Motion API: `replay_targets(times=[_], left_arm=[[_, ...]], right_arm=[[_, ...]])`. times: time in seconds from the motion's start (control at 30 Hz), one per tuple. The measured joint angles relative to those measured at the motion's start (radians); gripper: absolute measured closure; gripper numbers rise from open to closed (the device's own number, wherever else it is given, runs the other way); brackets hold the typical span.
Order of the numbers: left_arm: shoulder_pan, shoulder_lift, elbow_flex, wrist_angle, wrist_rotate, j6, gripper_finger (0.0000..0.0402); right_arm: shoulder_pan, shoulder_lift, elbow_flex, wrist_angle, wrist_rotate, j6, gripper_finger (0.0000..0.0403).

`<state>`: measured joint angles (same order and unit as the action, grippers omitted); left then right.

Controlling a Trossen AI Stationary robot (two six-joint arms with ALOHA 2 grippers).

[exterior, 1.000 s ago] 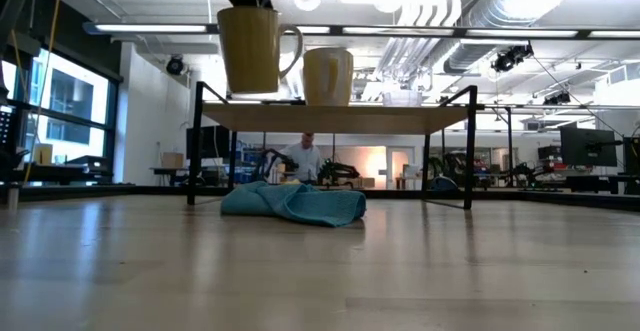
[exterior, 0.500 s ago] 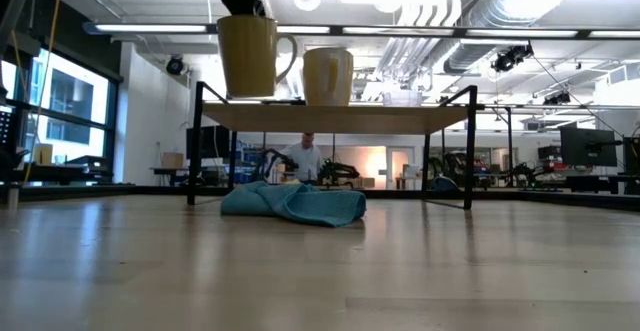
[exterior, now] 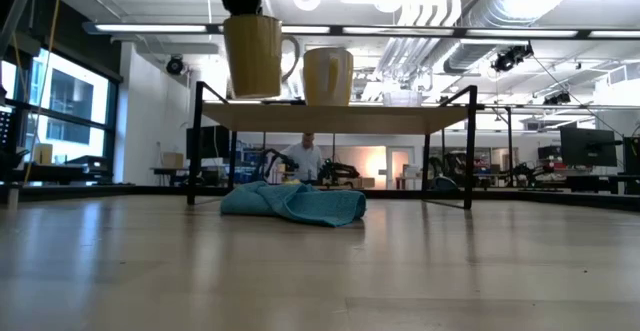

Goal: Stack small to large cups/mugs on shelf
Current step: Put the white mug on the shelf

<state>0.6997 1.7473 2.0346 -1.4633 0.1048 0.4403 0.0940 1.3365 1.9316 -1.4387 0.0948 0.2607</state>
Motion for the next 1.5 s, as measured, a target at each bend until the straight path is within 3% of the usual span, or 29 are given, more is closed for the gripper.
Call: replay_targets(times=[0.93,1.2,1.5], left_arm=[[0.021,0.070,0.001,-0.011,-0.008,-0.003,0.0398],[0.029,0.071,0.001,0.002,-0.024,-0.006,0.0357],[0.029,0.070,0.001,0.013,-0.010,0.001,0.0392]], right_arm=[[0.000,0.000,0.000,-0.001,0.000,0.000,0.0269],[0.000,0.000,0.000,-0.001,0.000,0.000,0.0269],[0.000,0.000,0.000,-0.001,0.000,0.000,0.0269]])
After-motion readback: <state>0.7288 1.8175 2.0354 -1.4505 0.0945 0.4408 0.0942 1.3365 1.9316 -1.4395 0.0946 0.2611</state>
